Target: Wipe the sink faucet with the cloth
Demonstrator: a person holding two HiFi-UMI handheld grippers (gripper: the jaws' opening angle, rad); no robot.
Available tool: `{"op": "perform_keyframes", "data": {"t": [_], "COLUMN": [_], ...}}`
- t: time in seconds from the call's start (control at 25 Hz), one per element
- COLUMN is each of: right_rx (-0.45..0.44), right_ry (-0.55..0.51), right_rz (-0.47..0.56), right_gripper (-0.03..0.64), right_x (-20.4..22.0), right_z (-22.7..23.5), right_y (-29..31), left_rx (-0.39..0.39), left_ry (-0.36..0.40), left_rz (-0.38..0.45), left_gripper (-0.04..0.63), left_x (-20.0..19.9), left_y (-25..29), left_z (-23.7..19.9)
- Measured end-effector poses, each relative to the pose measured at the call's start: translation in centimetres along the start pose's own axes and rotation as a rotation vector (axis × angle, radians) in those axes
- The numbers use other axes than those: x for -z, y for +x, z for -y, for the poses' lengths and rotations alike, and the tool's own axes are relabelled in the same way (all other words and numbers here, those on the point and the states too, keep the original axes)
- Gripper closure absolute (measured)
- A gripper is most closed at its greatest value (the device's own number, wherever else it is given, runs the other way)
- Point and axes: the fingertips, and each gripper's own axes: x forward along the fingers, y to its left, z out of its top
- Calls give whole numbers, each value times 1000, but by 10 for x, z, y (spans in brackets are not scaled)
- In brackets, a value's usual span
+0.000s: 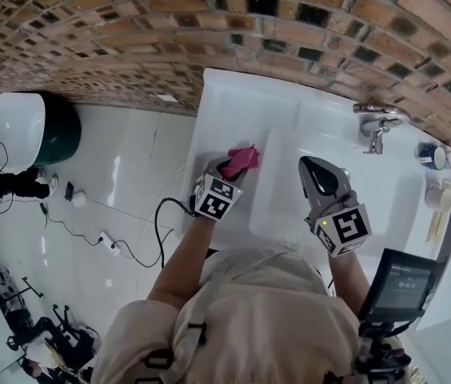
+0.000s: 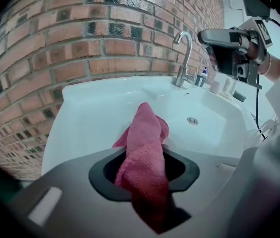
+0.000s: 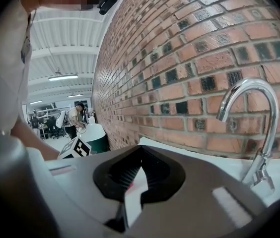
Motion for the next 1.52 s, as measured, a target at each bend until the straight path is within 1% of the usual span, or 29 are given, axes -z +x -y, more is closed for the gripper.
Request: {"op": "perform_keyframes", "data": {"t": [0.08,0.16,0.24,0.36,0.48,0.56,0.64,0.8,0.88,0.96,1.08,1.16,1.24,1.36,1.44,1.52], "right_rx": [6,14,26,65,121,159,200,285,307,312,305,300,295,292,284,281], "right_ry": [-2,-4,-5,-19,-18,0,10,2,16,33,41,30,31,35,23,8], "right_rz": [10,27,36,27,38,60,77,111,120,117,105,93,80,76,77,83], "right_gripper": [630,630,630,630,630,630,630,630,630,630,630,630,630,630,630,630], "right_x": [-3,-7,-8,-8,-14,-21,-29,-51,-58,-57,-43,-35,-30,-28,-30,-30], "right_z": [2,5,9,23,38,45,55,89,96,99,99,97,97,101,101,100], "right_y": [-2,-4,-11,-27,-49,-66,-84,-113,-123,-128,-129,-130,-130,-127,-124,-121], "left_rx": [5,2,6,35,92,136,166,187,212,237,236,217,208,207,212,216], "left_ry": [17,44,78,133,192,226,246,306,315,315,328,328,311,271,221,168], "left_rz": [-24,-10,61,194,307,368,417,488,510,520,526,531,536,525,484,427], "left_gripper": [471,483,486,486,488,488,488,488,488,488,488,488,486,485,483,485], "left_x": [-3,-17,-51,-123,-189,-222,-252,-323,-353,-374,-388,-386,-379,-364,-349,-329], "left_y": [0,-3,-7,-14,-27,-37,-44,-42,-38,-33,-28,-26,-24,-19,-11,1], "left_z": [0,1,10,34,71,99,123,154,167,178,183,177,167,154,145,135]}}
